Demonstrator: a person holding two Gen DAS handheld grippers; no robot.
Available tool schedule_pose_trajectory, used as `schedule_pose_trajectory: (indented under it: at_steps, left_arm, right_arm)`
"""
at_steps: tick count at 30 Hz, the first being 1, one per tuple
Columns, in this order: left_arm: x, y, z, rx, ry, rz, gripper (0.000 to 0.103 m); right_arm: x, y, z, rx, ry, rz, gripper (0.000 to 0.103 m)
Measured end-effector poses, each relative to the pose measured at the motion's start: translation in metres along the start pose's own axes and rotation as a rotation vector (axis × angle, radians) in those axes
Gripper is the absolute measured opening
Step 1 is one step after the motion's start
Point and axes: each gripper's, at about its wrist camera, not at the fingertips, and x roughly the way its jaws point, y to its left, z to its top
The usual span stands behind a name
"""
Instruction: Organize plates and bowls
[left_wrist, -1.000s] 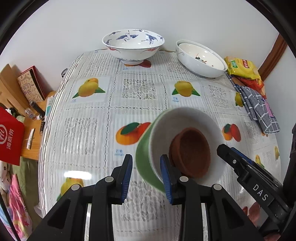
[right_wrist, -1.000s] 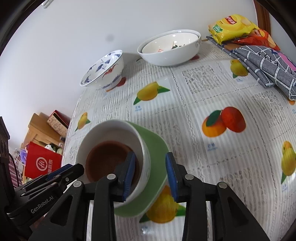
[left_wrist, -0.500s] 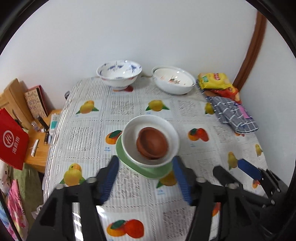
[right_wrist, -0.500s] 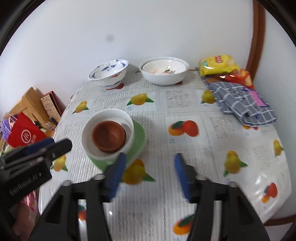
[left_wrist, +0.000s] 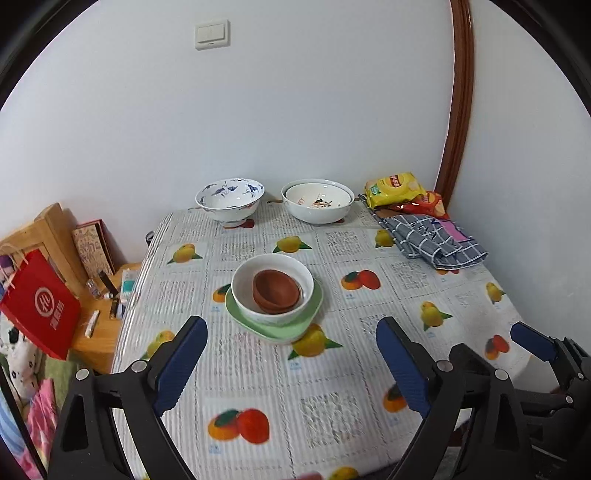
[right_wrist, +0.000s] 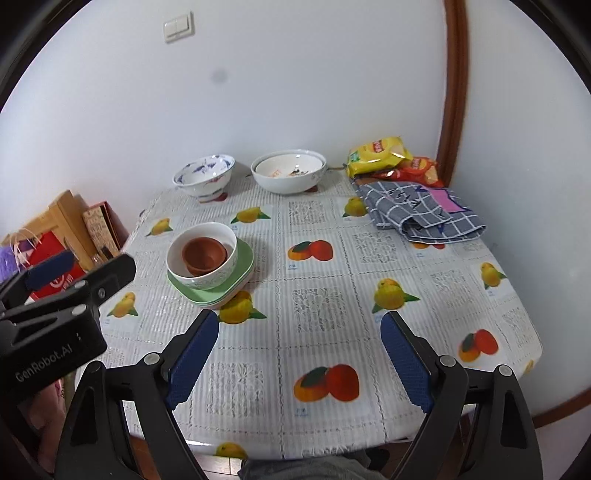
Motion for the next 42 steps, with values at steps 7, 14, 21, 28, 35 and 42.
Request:
schedule_pose_trajectory:
  at_steps: [7, 14, 21, 28, 35, 42]
  left_arm:
    - [-0.018, 0.004, -0.014, -0.027, -0.007, 0.002, 0.093]
    - [-0.022, 0.003, -0.023, -0.022, 0.004, -0.001, 0.093]
    - [-0.026, 0.000, -0.024, -0.014, -0.004, 0.005, 0.093]
    - [-0.027, 0.002, -0.025, -0.022, -0.001, 0.000, 0.093]
    - [-0.027, 0.000, -0.025, -0.017, -0.003, -0.002, 0.093]
    - [-0.029, 0.000, -0.024, -0.018, -0.005, -0.001, 0.093]
  right_arm:
    - [-0.024, 0.001, -0.014, 0.005, -0.019, -0.036, 0.089]
    - [-0.031, -0.003, -0.023, 0.025, -0.018, -0.039, 0.089]
    - [-0.037, -0.006, -0.025, 0.037, -0.028, -0.039, 0.089]
    - [-0.038, -0.006, -0.026, 0.038, -0.031, -0.040, 0.089]
    - [-0.042, -0.007, -0.026, 0.044, -0.037, -0.035, 0.089]
    - [-0.046, -0.007, -0.025, 0.045, -0.043, -0.036, 0.089]
